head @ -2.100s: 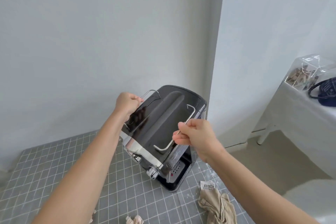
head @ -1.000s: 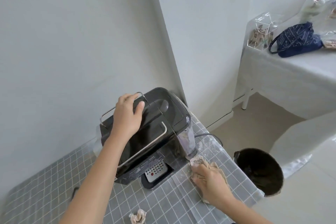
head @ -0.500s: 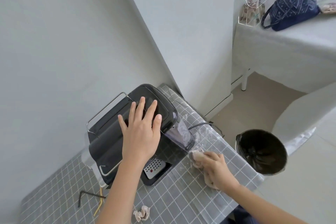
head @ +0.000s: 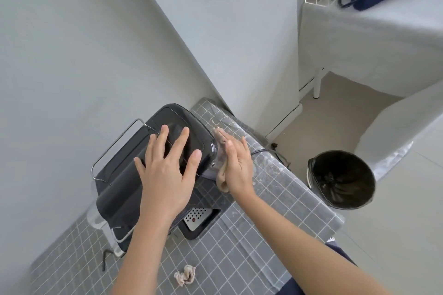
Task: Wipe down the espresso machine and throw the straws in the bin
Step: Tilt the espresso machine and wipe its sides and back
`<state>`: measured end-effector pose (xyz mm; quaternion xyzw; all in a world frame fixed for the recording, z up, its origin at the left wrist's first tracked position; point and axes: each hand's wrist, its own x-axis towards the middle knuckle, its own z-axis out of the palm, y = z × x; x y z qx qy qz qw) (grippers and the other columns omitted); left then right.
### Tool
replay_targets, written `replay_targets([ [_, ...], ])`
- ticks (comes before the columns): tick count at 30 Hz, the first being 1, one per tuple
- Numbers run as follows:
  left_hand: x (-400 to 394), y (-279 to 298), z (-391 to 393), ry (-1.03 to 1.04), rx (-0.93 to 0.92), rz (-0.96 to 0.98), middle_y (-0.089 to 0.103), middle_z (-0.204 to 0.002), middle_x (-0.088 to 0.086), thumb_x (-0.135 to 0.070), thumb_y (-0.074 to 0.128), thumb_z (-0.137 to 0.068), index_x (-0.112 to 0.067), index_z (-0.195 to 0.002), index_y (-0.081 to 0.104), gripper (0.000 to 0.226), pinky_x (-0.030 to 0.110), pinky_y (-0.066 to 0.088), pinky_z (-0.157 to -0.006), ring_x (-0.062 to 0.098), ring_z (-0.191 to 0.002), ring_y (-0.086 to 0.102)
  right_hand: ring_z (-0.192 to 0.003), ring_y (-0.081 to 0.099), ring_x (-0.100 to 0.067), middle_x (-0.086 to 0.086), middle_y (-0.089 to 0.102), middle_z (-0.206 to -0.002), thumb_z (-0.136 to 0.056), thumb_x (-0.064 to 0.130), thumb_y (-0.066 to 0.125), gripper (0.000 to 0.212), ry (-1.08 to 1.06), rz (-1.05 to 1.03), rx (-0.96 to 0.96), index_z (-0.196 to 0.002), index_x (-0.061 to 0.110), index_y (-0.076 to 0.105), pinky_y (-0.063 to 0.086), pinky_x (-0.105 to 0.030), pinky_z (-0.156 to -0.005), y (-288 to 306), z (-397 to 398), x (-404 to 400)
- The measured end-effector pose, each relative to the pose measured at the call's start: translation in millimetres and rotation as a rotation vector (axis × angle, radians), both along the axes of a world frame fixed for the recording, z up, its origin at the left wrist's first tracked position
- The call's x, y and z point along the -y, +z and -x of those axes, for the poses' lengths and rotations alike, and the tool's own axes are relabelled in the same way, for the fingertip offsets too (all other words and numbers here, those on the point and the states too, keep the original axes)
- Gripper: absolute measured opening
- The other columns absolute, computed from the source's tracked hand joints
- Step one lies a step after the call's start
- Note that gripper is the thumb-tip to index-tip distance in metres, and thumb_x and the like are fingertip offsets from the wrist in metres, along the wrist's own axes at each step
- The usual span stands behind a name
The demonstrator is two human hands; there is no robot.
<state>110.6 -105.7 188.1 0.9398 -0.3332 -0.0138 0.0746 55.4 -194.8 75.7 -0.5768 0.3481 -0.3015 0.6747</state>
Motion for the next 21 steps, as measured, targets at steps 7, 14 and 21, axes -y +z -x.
replay_targets([
  [7,-0.6,-2.6,-0.2,0.0,0.011,0.009,0.013,-0.159,-0.005,-0.063,0.026,-0.088,-0.047,-0.142,0.027,0.056,0.063,0.008,-0.111,0.019,-0.147,0.005,-0.136,0.027,0.01,0.017,0.038,-0.148,-0.104,0.033,0.024,0.042,-0.101,-0.223,0.083,-0.141,0.034,0.044,0.019,-0.022,-0.118,5.9,10.9,-33.0],
  [14,0.2,-3.3,-1.6,-0.003,0.005,0.01,0.013,-0.159,-0.004,-0.063,0.026,-0.088,-0.048,-0.141,0.027,0.055,0.063,0.007,-0.111,0.021,-0.147,0.004,-0.105,0.061,-0.045,0.014,0.065,-0.127,-0.102,0.039,0.03,0.039,0.017,-0.322,0.187,-0.124,0.034,0.061,0.045,-0.066,-0.093,-4.2,-12.8,6.2],
  [21,-1.0,-3.9,-1.7,-0.005,0.013,0.015,0.014,-0.159,-0.003,-0.064,0.026,-0.087,-0.049,-0.141,0.028,0.056,0.064,0.009,-0.111,0.021,-0.147,0.006,-0.145,0.008,0.002,0.022,0.012,-0.158,-0.099,0.051,0.019,0.053,-0.086,-0.265,-0.019,-0.151,0.038,0.019,0.01,-0.041,-0.121,-14.3,6.9,-43.3],
])
